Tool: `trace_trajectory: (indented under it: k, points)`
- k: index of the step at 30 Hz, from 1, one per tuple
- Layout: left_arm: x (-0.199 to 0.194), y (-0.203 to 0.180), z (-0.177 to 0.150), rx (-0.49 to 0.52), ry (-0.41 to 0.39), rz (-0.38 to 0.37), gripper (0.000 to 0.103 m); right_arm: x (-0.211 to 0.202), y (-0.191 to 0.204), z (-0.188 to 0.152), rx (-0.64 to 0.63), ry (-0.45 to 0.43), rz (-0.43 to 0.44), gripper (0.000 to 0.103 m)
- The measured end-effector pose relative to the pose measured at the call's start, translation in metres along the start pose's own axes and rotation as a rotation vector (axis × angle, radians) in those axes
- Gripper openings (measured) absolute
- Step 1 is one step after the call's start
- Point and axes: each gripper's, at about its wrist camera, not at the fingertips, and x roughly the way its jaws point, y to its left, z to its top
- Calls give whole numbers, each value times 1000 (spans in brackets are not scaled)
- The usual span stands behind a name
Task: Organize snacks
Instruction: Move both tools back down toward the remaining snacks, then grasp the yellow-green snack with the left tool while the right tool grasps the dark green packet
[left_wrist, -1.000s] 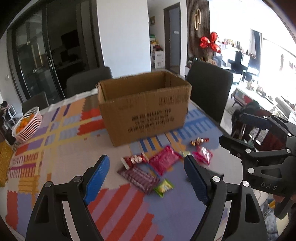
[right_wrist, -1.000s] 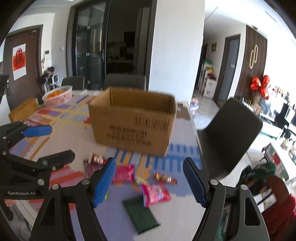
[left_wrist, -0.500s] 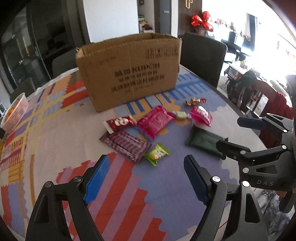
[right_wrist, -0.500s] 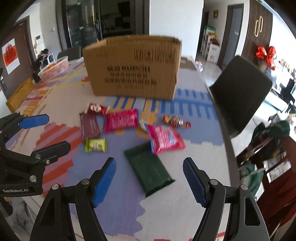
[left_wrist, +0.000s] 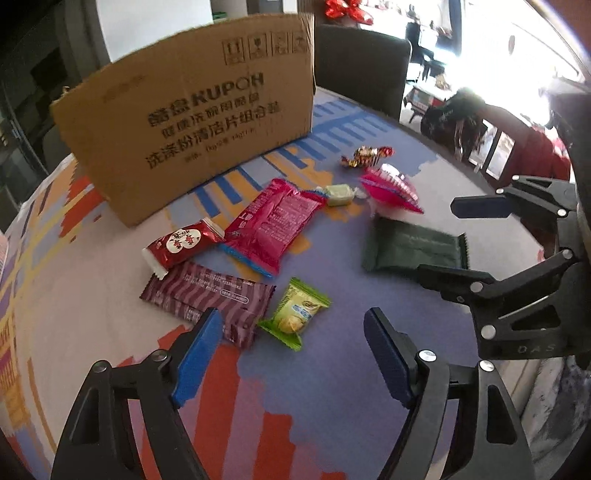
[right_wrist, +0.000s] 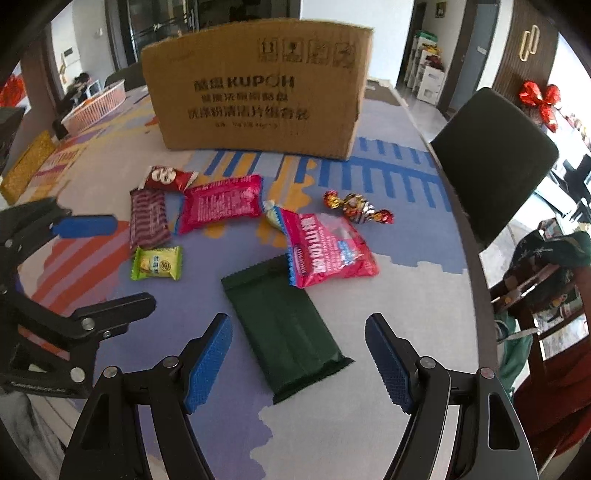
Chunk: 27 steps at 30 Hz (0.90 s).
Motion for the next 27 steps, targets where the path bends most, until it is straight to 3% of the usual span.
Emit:
trace_trajectory:
  k: [9,13,20,27]
  points:
    - [18,1,8,34,24,-8,61,19,1,3,-25,49,-9,75]
    - [19,0,13,14,32,-45,38,21,0,3,-24,50,12,75]
    - [19,-4,6,1,63,-95,35,22,-2,3,-4,50,47,75]
    - [21,-7,7,-12,54,-61,31,26,5,2,-26,46,69,70]
